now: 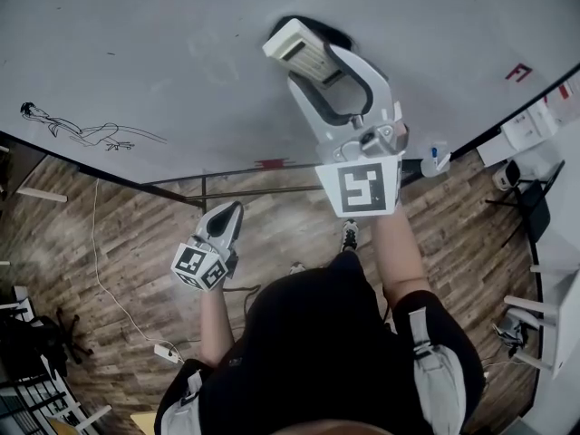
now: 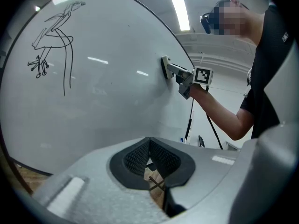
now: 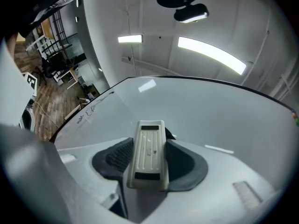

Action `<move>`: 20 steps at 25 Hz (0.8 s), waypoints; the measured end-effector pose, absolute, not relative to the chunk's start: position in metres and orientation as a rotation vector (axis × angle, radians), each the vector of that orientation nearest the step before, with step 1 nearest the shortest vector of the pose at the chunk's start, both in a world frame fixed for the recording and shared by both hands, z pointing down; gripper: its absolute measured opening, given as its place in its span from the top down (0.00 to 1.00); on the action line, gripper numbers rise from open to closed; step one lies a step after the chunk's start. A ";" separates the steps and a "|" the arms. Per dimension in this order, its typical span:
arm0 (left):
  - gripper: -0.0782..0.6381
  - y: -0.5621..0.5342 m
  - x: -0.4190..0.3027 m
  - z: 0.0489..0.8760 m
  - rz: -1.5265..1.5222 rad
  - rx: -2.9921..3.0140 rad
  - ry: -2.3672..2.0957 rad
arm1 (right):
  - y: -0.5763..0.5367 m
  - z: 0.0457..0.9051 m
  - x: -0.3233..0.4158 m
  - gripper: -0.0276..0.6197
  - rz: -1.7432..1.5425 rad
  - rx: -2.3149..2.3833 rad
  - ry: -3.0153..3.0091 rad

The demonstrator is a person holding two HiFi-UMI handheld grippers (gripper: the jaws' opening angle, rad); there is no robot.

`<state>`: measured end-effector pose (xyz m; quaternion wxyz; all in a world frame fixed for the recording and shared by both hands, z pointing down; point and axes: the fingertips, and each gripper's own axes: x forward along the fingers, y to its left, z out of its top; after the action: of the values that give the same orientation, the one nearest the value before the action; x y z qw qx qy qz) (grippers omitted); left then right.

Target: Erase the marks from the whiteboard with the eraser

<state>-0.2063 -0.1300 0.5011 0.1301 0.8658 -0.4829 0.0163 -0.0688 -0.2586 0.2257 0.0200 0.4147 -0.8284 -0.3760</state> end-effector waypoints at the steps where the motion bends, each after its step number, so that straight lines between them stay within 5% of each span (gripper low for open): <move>1: 0.88 -0.128 -0.207 0.500 0.046 2.512 -1.412 | -0.257 0.223 -0.076 0.61 -1.190 1.264 -2.574; 20: 0.88 -0.095 -0.248 0.496 -0.010 2.360 -1.647 | -0.235 0.235 -0.181 0.61 -1.276 0.872 -2.671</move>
<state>-0.2478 -0.0948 0.4964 0.1314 0.8130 -0.5672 -0.0036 -0.1810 -0.2346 0.2353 0.0278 0.2825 -0.8652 -0.4133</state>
